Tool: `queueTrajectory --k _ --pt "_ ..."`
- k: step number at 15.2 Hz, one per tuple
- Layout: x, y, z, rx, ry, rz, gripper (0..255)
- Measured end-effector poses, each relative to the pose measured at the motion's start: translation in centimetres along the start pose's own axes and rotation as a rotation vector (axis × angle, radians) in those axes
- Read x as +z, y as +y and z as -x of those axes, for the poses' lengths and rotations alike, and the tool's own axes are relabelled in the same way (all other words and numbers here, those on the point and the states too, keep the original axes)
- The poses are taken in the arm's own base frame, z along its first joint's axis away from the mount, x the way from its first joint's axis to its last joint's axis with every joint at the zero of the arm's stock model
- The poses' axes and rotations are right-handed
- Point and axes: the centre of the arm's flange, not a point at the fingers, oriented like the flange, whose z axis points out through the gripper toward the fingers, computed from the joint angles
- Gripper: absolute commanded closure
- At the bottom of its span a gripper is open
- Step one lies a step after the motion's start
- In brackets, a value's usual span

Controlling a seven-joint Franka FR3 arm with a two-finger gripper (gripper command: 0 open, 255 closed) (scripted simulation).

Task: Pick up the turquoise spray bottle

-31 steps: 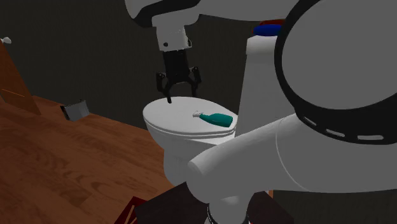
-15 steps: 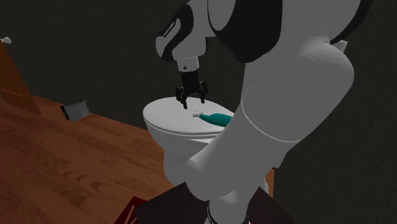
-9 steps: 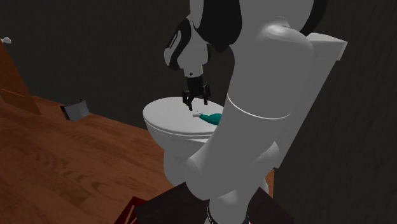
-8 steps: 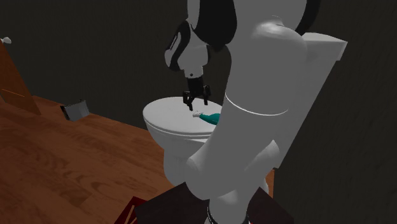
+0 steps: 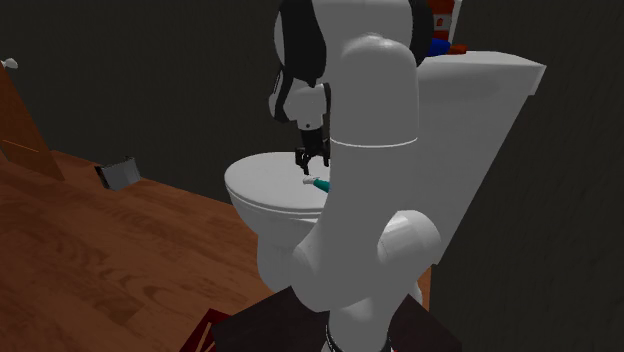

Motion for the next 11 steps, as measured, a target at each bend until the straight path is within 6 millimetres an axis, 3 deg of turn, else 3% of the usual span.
queueTrajectory --k 4,10,11 --pt "2.2 1.3 -1.9 -0.011 0.005 0.004 0" --pt "5.3 1.1 -2.4 -0.012 0.006 0.004 0" --pt "5.4 1.2 -2.4 -0.012 0.006 0.004 255"
